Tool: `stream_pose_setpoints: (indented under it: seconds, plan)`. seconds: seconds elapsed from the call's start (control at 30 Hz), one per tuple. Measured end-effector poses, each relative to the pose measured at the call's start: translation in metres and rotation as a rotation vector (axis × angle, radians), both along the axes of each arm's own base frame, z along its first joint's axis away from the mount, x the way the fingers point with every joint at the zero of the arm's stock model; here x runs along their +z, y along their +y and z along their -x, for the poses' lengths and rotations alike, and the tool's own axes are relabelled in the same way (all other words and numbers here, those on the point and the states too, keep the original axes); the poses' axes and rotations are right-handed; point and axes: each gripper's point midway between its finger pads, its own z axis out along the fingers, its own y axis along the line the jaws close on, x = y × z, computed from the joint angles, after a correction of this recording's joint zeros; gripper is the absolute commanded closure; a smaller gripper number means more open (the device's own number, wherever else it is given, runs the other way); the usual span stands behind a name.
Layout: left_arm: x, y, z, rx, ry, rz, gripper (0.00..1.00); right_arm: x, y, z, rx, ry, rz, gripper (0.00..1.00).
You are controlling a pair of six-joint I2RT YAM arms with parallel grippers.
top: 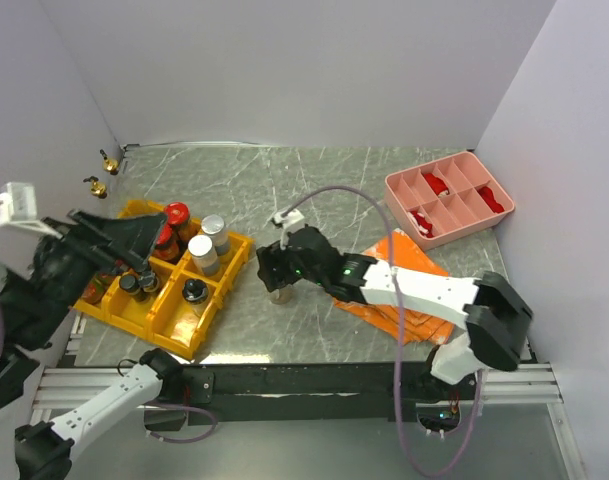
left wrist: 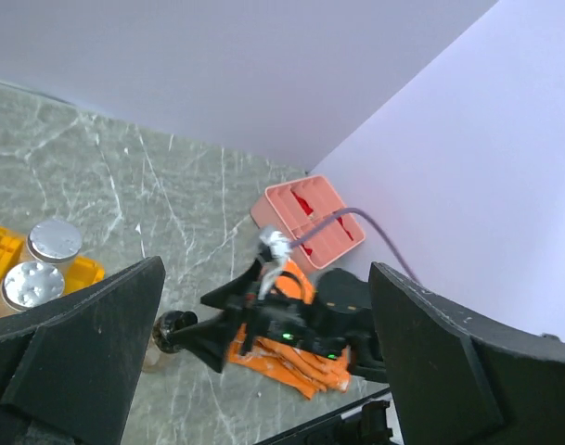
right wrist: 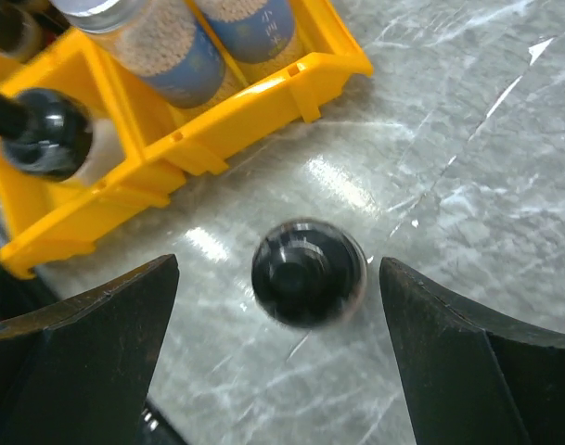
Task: Organize the condiment bottles
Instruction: Place the bottle at the center of the board, then pick up the bottle from the center of the board.
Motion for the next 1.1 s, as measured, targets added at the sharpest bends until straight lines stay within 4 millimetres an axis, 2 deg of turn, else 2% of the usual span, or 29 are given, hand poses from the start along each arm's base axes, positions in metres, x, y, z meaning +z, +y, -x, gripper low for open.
stream_pose_setpoints:
  seconds: [0.13,0.33,0.43,0.47,0.53,0.57,0.7,0.77,0.83,0.97,1.1]
  plan:
    - [-0.001,0.013,0.015,0.013,-0.023,-0.003,0.04,-0.025,0.013,-0.006,-0.017,-0.008,0.104,0.06]
    - [-0.023,0.02,0.018,0.03,0.029,-0.08,0.03,-0.068,0.006,-0.008,-0.052,0.024,0.254,0.13]
    - [-0.029,0.026,0.022,0.045,0.035,-0.104,0.04,-0.083,0.001,-0.006,-0.056,0.044,0.302,0.31]
    - [-0.031,0.029,0.024,0.049,0.036,-0.111,0.04,-0.084,0.0,-0.006,-0.059,0.045,0.305,0.41]
    - [-0.033,0.033,0.027,0.056,0.036,-0.119,0.04,-0.084,-0.002,-0.007,-0.065,0.04,0.313,0.49]
    - [-0.034,0.034,0.027,0.059,0.039,-0.122,0.04,-0.084,-0.003,-0.007,-0.068,0.041,0.314,0.56]
    - [-0.035,0.035,0.029,0.06,0.04,-0.124,0.04,-0.077,-0.011,-0.001,-0.066,0.04,0.336,0.65]
    - [-0.035,0.036,0.031,0.059,0.037,-0.122,0.03,-0.063,-0.012,0.005,-0.053,0.031,0.344,0.67]
    - [-0.035,0.038,0.033,0.06,0.032,-0.118,0.04,-0.038,-0.004,0.012,-0.025,0.008,0.321,0.67]
    - [-0.031,0.041,0.04,0.058,0.011,-0.1,0.04,0.038,0.036,0.032,0.066,-0.073,0.175,0.67]
    - [-0.019,0.047,0.049,0.056,-0.025,-0.075,0.04,0.11,0.078,0.061,0.17,-0.147,0.031,0.67]
